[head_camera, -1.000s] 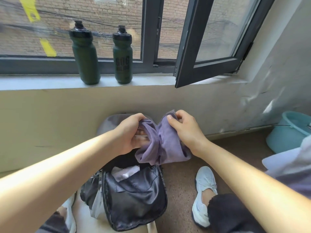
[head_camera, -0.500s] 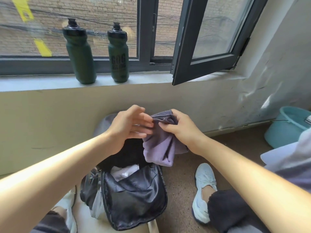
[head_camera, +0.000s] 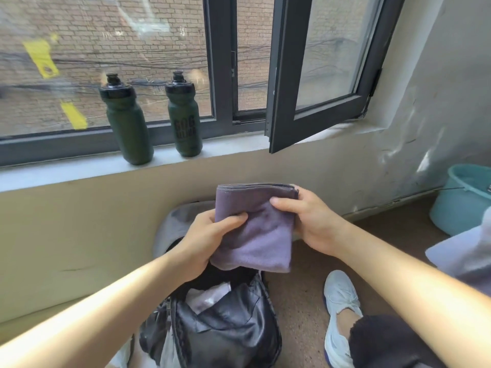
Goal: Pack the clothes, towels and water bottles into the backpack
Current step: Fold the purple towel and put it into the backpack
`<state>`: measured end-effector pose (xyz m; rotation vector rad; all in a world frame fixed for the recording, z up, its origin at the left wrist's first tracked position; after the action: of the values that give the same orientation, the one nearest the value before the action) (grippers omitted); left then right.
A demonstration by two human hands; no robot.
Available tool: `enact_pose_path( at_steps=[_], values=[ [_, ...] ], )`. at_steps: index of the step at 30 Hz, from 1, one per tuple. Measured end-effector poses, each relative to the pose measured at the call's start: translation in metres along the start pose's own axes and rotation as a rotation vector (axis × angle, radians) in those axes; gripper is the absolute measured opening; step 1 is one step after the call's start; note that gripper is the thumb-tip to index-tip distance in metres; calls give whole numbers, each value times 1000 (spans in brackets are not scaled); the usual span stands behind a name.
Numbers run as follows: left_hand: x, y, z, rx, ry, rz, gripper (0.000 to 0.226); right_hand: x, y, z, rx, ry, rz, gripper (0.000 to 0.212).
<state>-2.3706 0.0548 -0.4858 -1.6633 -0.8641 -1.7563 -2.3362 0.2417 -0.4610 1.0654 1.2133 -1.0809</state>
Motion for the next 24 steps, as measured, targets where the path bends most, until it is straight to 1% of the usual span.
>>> enact_pose_path(
  at_steps=[2,4,5,6,7,8,9,11,13,14,16,18,20,22,24],
  values=[
    [8,0,-2,-2,-211,83,8,-7,5,-7,65,471,12,52],
    [14,1,-1,-74,-434,143,8,-13,10,-3,53,841,10,75],
    [16,0,1,-111,-550,161,14,-16,12,3,29,975,0,85],
    [18,0,3,-137,-679,164,24,-19,14,11,-1,1057,-14,91],
    [19,1,5,-153,-803,161,33,-20,15,20,-49,1083,-29,91],
    [20,1,8,-165,-908,157,39,-19,15,30,-109,1060,-39,88],
    [21,1,10,-173,-982,155,42,-16,15,38,-171,1027,-49,80],
    [22,2,15,-179,-1053,151,43,-11,12,46,-245,982,-78,50],
    [20,2,18,-194,-1077,147,44,-13,9,43,-246,947,-128,22],
    [18,3,17,-198,-1082,150,45,-13,8,39,-234,943,-135,16],
    [18,2,10,-182,-1056,162,51,-15,5,27,-185,941,-143,22],
    [23,2,3,-149,-961,169,55,-14,4,12,-140,812,-122,25],
    [28,3,-4,-116,-784,149,54,-10,6,5,-134,594,-100,28],
    [26,4,-9,-98,-513,89,48,-7,7,4,-133,390,-66,27],
    [18,5,-7,-148,-169,56,48,-6,7,3,-86,211,-39,24]
  ],
)
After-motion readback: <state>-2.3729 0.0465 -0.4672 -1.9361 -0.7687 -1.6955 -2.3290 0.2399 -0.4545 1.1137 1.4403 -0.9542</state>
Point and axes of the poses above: each hand's wrist, its own y-axis away from the middle knuckle, its own z-axis out of the palm, x = y × z, the point moved 7 cm from there along -y, towards the middle knuckle, and after that the axes turned 13 degrees about -x, right-handed, at the moved point
